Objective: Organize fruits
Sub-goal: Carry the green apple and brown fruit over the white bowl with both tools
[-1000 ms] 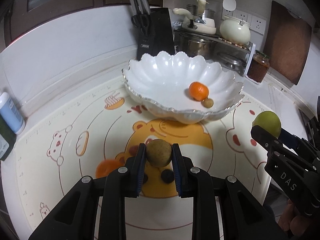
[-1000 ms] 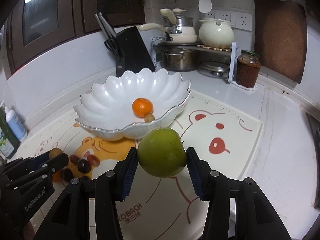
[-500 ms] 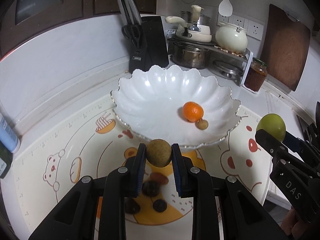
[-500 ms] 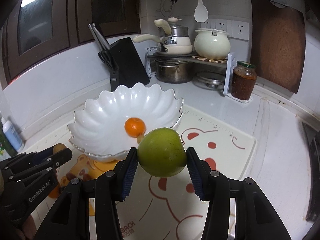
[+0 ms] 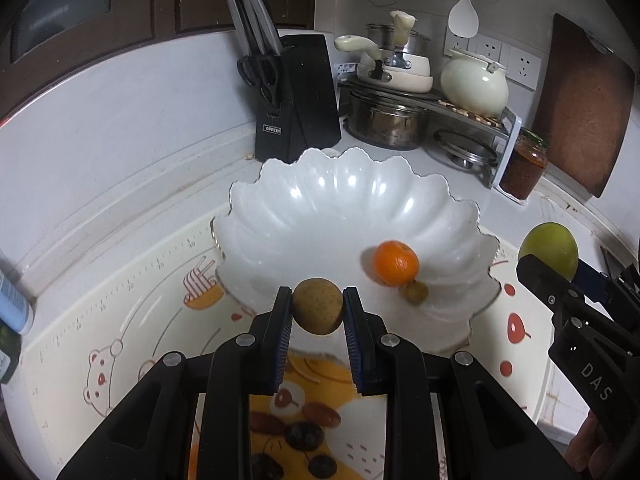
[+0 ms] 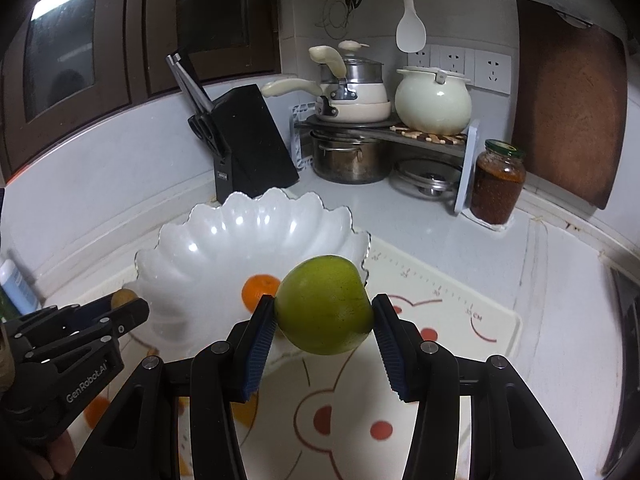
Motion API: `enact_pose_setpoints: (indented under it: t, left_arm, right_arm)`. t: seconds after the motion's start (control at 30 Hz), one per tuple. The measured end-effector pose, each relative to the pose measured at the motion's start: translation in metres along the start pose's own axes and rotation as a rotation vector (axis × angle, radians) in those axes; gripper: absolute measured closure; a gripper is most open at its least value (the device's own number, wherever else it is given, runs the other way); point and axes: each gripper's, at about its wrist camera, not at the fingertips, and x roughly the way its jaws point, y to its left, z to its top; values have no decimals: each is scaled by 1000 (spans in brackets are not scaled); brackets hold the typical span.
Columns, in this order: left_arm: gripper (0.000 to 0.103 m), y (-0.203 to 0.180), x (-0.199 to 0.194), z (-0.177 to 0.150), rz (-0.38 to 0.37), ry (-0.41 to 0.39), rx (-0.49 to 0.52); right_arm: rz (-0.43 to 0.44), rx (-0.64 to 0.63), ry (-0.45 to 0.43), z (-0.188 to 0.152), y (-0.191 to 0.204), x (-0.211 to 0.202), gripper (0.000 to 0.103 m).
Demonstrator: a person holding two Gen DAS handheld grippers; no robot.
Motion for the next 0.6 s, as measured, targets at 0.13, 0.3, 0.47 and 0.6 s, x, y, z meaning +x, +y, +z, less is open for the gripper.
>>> enact_pose_setpoints:
  t: [0.13,0.3,0.47,0.6]
  left_arm:
    - [77,2,8,9,9,-2,-2]
    - [77,3,22,15,11,15,-1]
    - [77,3,34,20,7,31,3]
    - [77,5,44,24,6,43,3]
  right_arm:
    - [-1,-1,5,6,0,9,53]
    - [-2,3,18,10,-1,21,53]
    - [-1,1,30,14,1,31,53]
    - [-1,-4,33,17,3,36,53]
